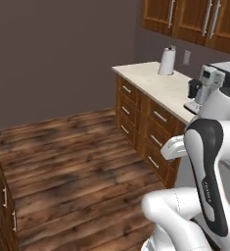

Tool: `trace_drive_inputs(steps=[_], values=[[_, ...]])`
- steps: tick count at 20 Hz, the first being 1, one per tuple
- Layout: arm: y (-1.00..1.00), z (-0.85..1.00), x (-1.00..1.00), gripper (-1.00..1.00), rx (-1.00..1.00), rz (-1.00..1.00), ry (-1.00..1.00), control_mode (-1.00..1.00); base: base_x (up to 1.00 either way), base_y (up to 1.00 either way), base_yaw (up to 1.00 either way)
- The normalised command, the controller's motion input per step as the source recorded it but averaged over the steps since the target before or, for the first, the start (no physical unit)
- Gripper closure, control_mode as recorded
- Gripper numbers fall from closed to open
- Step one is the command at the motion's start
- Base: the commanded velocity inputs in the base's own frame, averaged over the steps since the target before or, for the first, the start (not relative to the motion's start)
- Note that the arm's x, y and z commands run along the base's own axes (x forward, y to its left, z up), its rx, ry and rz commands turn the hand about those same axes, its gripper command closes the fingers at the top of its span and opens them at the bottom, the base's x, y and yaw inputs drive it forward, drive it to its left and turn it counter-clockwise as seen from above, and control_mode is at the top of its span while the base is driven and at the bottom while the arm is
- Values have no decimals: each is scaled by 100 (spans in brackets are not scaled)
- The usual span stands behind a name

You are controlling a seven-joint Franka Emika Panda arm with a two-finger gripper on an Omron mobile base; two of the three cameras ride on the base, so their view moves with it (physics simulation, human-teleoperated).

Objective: Open the cabinet. Pick the sponge and place it next to the sink. Then close the cabinet.

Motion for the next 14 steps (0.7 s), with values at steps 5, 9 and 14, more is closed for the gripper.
trace_drive_inputs(steps=[5,9,14], values=[[0,0,0,-100,0,0,0,100,100,0,-42],[0,0,0,-100,0,0,0,100,66,0,-56],[0,0,0,-100,0,0,0,100,13,1,-58]])
